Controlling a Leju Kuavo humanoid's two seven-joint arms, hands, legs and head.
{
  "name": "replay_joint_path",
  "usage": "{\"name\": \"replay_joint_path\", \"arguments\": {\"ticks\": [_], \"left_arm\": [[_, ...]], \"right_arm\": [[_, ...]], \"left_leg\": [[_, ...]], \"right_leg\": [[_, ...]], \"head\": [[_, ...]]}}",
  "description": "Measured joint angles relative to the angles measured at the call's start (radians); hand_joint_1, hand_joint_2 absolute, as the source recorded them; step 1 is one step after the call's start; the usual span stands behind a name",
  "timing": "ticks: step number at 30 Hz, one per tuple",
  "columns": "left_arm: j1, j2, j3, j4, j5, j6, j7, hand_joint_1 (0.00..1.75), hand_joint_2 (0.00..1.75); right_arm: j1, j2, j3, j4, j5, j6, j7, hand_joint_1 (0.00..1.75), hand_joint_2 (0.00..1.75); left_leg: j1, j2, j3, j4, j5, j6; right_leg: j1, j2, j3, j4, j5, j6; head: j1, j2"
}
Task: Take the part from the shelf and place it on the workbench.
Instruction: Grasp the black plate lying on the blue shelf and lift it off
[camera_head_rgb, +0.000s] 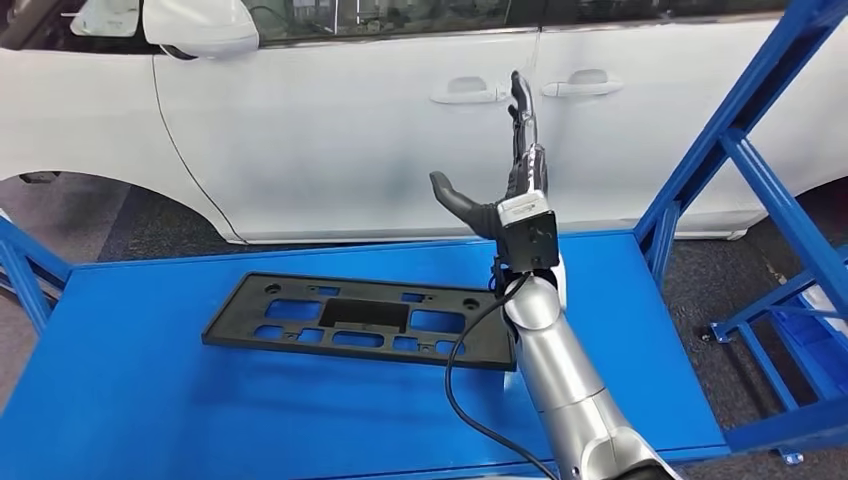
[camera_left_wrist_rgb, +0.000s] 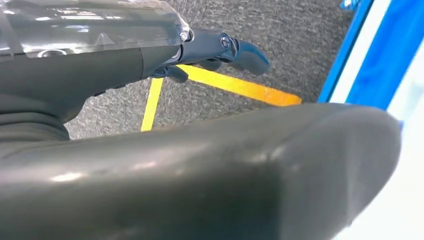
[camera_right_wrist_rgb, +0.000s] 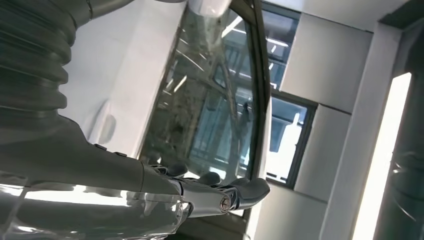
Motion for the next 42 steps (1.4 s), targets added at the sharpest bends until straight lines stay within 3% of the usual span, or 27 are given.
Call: {"name": "replay_joint_path", "arguments": {"ticks": [2, 3, 4, 5, 8, 10, 13, 15, 17, 18, 19, 20, 23, 25, 28, 30, 32, 33, 34, 35, 36, 38, 40, 42], "left_arm": [[0.001, 0.0, 0.0, 0.0, 0.001, 0.0, 0.0, 0.0, 0.0], [0.002, 0.0, 0.001, 0.0, 0.001, 0.0, 0.002, 0.0, 0.0], [0.003, 0.0, 0.002, 0.0, 0.002, 0.0, 0.004, 0.0, 0.0], [0.004, 0.0, 0.003, 0.0, 0.003, 0.0, 0.008, 0.0, 0.0], [0.003, 0.0, 0.005, 0.0, 0.007, 0.001, 0.015, 0.0, 0.0], [0.004, 0.0, 0.005, 0.0, 0.009, 0.0, 0.016, 0.0, 0.0], [0.006, -0.001, 0.007, 0.0, 0.008, -0.001, 0.017, 0.0, 0.0], [0.003, -0.001, 0.008, 0.0, 0.007, -0.002, 0.018, 0.0, 0.0], [0.001, 0.0, 0.009, 0.0, 0.005, -0.003, 0.018, 0.0, 0.0], [0.001, 0.0, 0.01, 0.0, 0.005, -0.004, 0.018, 0.0, 0.0], [0.002, 0.0, 0.01, 0.0, 0.004, -0.005, 0.018, 0.0, 0.0], [0.003, 0.0, 0.011, 0.0, 0.004, -0.006, 0.018, 0.0, 0.0], [0.004, 0.0, 0.014, 0.0, 0.005, -0.008, 0.018, 0.0, 0.0], [0.005, 0.0, 0.017, 0.0, 0.008, -0.007, 0.019, 0.0, 0.0], [0.006, 0.0, 0.021, 0.0, 0.009, -0.005, 0.02, 0.0, 0.0], [0.006, -0.001, 0.022, 0.0, 0.009, -0.004, 0.021, 0.0, 0.0], [0.006, -0.001, 0.022, 0.0, 0.007, -0.006, 0.021, 0.0, 0.0], [0.007, -0.001, 0.022, 0.0, 0.007, -0.007, 0.02, 0.0, 0.0], [0.008, -0.001, 0.022, 0.0, 0.006, -0.007, 0.02, 0.0, 0.0], [0.009, -0.001, 0.023, 0.0, 0.006, -0.008, 0.019, 0.0, 0.0], [0.009, -0.001, 0.023, 0.0, 0.006, -0.008, 0.019, 0.0, 0.0], [0.008, -0.001, 0.023, 0.0, 0.008, -0.008, 0.018, 0.0, 0.0], [0.006, -0.001, 0.023, 0.0, 0.009, -0.007, 0.017, 0.0, 0.0], [0.006, -0.001, 0.023, 0.0, 0.009, -0.005, 0.016, 0.0, 0.0]], "right_arm": [[0.008, -0.003, 0.0, -0.008, -0.008, 0.016, 0.001, 0.0, 1.75], [0.016, -0.006, 0.0, -0.013, -0.02, 0.036, 0.002, 0.0, 1.75], [0.026, -0.01, 0.0, -0.021, -0.042, 0.068, 0.002, 0.0, 1.75], [0.037, -0.015, 0.0, -0.034, -0.078, 0.117, -0.001, 0.0, 1.75], [0.069, -0.045, 0.001, -0.082, -0.215, 0.32, -0.022, 0.0, 1.75], [0.088, -0.073, 0.005, -0.113, -0.266, 0.443, -0.033, 0.0, 1.75], [0.113, -0.114, 0.018, -0.148, -0.287, 0.585, -0.036, 0.0, 1.75], [0.119, -0.143, 0.032, -0.162, -0.29, 0.671, -0.037, 0.0, 1.75], [0.133, -0.175, 0.048, -0.166, -0.3, 0.754, -0.047, 0.0, 1.75], [0.145, -0.19, 0.056, -0.166, -0.309, 0.792, -0.056, 0.0, 1.75], [0.159, -0.205, 0.063, -0.167, -0.318, 0.831, -0.069, 0.0, 1.75], [0.172, -0.218, 0.068, -0.17, -0.325, 0.861, -0.083, 0.0, 1.75], [0.202, -0.251, 0.084, -0.2, -0.337, 0.939, -0.126, 0.0, 1.75], [0.23, -0.265, 0.095, -0.234, -0.357, 0.995, -0.148, 0.0, 1.75], [0.264, -0.276, 0.108, -0.279, -0.384, 1.046, -0.151, 0.0, 1.75], [0.273, -0.28, 0.12, -0.299, -0.372, 1.05, -0.137, 0.0, 1.75], [0.286, -0.286, 0.141, -0.306, -0.309, 1.022, -0.133, 0.0, 1.75], [0.294, -0.294, 0.155, -0.307, -0.251, 0.987, -0.138, 0.0, 1.75], [0.301, -0.303, 0.171, -0.307, -0.179, 0.941, -0.145, 0.0, 1.75], [0.305, -0.314, 0.191, -0.307, -0.088, 0.876, -0.154, 0.0, 1.75], [0.308, -0.323, 0.211, -0.307, -0.006, 0.808, -0.159, 0.0, 1.75], [0.313, -0.338, 0.249, -0.309, 0.16, 0.66, -0.159, 0.0, 1.75], [0.318, -0.349, 0.28, -0.312, 0.3, 0.526, -0.146, 0.0, 1.75], [0.319, -0.36, 0.314, -0.315, 0.442, 0.391, -0.114, 0.0, 1.75]], "left_leg": [[0.001, 0.0, -0.062, 0.133, -0.061, -0.004], [0.001, 0.0, -0.085, 0.18, -0.073, -0.005], [0.001, 0.0, -0.092, 0.193, -0.066, -0.005], [0.001, 0.0, -0.079, 0.164, -0.04, -0.003], [-0.001, 0.0, 0.015, -0.027, 0.043, 0.007], [-0.005, -0.002, 0.038, -0.076, 0.049, 0.016], [-0.004, -0.002, 0.04, -0.083, 0.053, 0.031], [0.0, 0.0, 0.041, -0.089, 0.057, 0.041], [-0.001, 0.0, 0.041, -0.089, 0.057, 0.046], [-0.001, -0.001, 0.041, -0.089, 0.057, 0.047], [-0.001, -0.002, 0.041, -0.088, 0.056, 0.047], [-0.001, -0.003, 0.042, -0.088, 0.056, 0.046], [-0.003, -0.004, 0.045, -0.087, 0.052, 0.04], [-0.005, -0.003, 0.046, -0.087, 0.05, 0.031], [-0.006, -0.001, 0.046, -0.084, 0.042, 0.015], [-0.006, 0.0, 0.023, -0.023, 0.002, 0.007], [-0.005, 0.0, -0.035, 0.107, -0.065, 0.003], [-0.004, 0.0, -0.065, 0.169, -0.089, 0.002], [-0.004, 0.0, -0.08, 0.201, -0.093, 0.001], [-0.004, 0.0, -0.076, 0.194, -0.078, 0.001], [-0.004, 0.0, -0.053, 0.147, -0.047, 0.003], [-0.005, 0.001, 0.02, 0.002, 0.014, 0.007], [-0.008, 0.0, 0.059, -0.076, 0.033, 0.015], [-0.01, -0.001, 0.059, -0.081, 0.033, 0.023]], "right_leg": [[0.002, -0.001, 0.001, 0.001, -0.001, -0.004], [0.003, -0.001, 0.001, 0.002, -0.002, -0.005], [0.004, -0.001, 0.002, 0.003, -0.004, -0.005], [0.004, -0.001, 0.003, 0.005, -0.006, -0.004], [0.008, -0.001, 0.006, 0.014, -0.015, 0.006], [0.011, -0.001, 0.003, 0.018, -0.018, 0.015], [0.008, -0.001, 0.0, 0.027, -0.027, 0.031], [0.004, -0.001, -0.03, 0.095, -0.07, 0.042], [0.0, -0.001, -0.095, 0.229, -0.131, 0.051], [-0.002, -0.001, -0.123, 0.284, -0.149, 0.054], [-0.003, -0.001, -0.136, 0.309, -0.148, 0.055], [-0.004, -0.001, -0.128, 0.289, -0.126, 0.054], [0.0, -0.001, -0.031, 0.081, -0.03, 0.042], [0.007, -0.002, 0.0, 0.014, -0.014, 0.032], [0.004, -0.001, 0.003, 0.007, -0.01, 0.017], [-0.002, -0.002, 0.008, -0.001, -0.007, 0.006], [0.0, -0.004, 0.01, -0.001, -0.008, 0.0], [0.002, -0.004, 0.009, 0.0, -0.008, -0.001], [0.003, -0.004, 0.009, 0.002, -0.009, -0.001], [0.003, -0.004, 0.008, 0.004, -0.01, -0.001], [0.003, -0.004, 0.009, 0.006, -0.011, 0.0], [0.004, -0.003, 0.011, 0.011, -0.016, 0.005], [0.007, -0.002, 0.009, 0.016, -0.019, 0.011], [0.009, -0.001, 0.008, 0.017, -0.019, 0.019]], "head": [[0.0, 0.0], [0.0, 0.0], [0.0, 0.0], [0.0, 0.0], [0.0, 0.0], [0.0, 0.0], [0.0, 0.0], [0.0, 0.0], [0.0, 0.0], [0.0, 0.0], [0.0, 0.0], [0.0, 0.0], [0.0, 0.0], [0.0, 0.0], [0.0, 0.0], [0.0, 0.0], [0.0, 0.0], [0.0, 0.0], [0.0, 0.0], [0.0, 0.0], [0.0, 0.0], [0.0, 0.0], [0.0, 0.0], [0.0, 0.0]]}}
